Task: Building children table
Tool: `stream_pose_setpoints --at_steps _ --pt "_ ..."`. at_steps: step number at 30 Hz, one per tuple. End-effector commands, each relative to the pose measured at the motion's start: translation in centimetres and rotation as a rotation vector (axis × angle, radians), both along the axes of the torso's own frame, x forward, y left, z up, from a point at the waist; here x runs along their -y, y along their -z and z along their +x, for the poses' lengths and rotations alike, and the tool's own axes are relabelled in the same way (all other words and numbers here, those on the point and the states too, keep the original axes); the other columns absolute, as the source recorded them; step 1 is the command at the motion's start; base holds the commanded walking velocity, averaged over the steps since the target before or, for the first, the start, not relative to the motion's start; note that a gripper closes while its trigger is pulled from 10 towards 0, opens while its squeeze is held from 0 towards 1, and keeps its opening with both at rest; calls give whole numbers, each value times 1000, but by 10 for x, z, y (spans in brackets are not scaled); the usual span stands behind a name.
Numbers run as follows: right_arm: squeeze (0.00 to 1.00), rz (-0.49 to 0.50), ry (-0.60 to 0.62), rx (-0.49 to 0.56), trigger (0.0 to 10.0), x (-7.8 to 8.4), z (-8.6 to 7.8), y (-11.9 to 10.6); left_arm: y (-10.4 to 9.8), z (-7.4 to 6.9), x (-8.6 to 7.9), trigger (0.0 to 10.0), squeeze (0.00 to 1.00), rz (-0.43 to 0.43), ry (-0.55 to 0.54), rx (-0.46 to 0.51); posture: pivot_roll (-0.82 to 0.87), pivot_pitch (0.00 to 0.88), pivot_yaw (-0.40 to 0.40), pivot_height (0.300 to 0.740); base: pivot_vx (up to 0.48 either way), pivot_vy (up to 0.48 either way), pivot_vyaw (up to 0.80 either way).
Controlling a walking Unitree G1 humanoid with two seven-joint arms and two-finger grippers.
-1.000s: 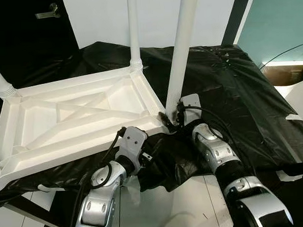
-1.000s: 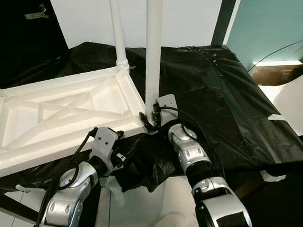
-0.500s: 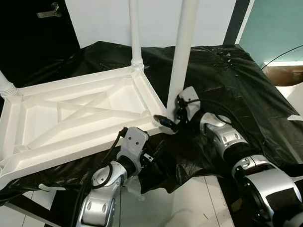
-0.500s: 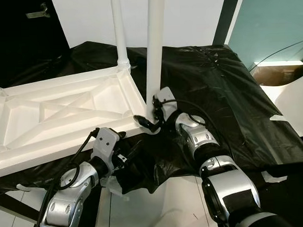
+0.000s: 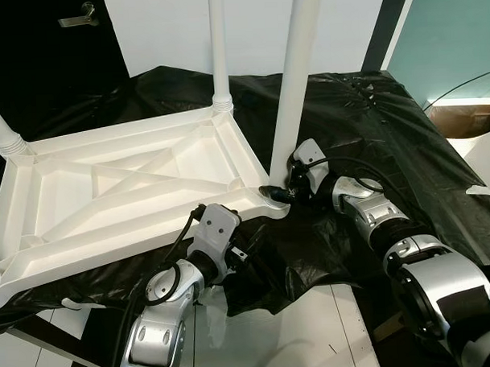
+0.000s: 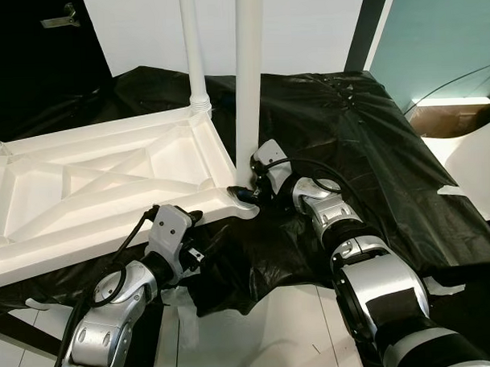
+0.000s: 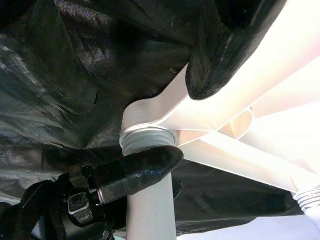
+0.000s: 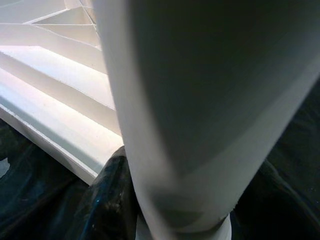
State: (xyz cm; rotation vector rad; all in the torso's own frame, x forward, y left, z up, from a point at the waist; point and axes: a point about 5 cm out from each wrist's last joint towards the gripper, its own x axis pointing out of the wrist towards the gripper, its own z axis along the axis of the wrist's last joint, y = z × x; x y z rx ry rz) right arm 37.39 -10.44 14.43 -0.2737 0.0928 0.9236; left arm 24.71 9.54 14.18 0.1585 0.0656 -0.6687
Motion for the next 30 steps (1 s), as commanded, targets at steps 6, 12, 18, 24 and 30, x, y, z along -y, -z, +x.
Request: stream_pose_setpoints --at_steps 6,12,18,24,30 --pt "0 -2 33 -83 0 0 -2 13 2 -1 0 10000 0 1 -52 -6 162 0 -74 740 0 0 0" --pt "0 6 164 -98 0 -2 -1 22 2 -2 0 10000 0 -4 -52 -11 159 0 -74 740 0 0 0" --pt "0 86 369 -155 0 -14 -2 32 3 -2 1 10000 0 -7 -53 -16 151 0 -78 740 0 0 0" --pt "0 161 527 -190 0 -39 -11 40 3 -2 1 10000 0 -11 -52 -16 146 0 -79 740 0 0 0" --pt "0 220 760 -209 0 -58 -15 41 5 -4 3 10000 0 -25 -49 -30 138 0 -75 740 0 0 0"
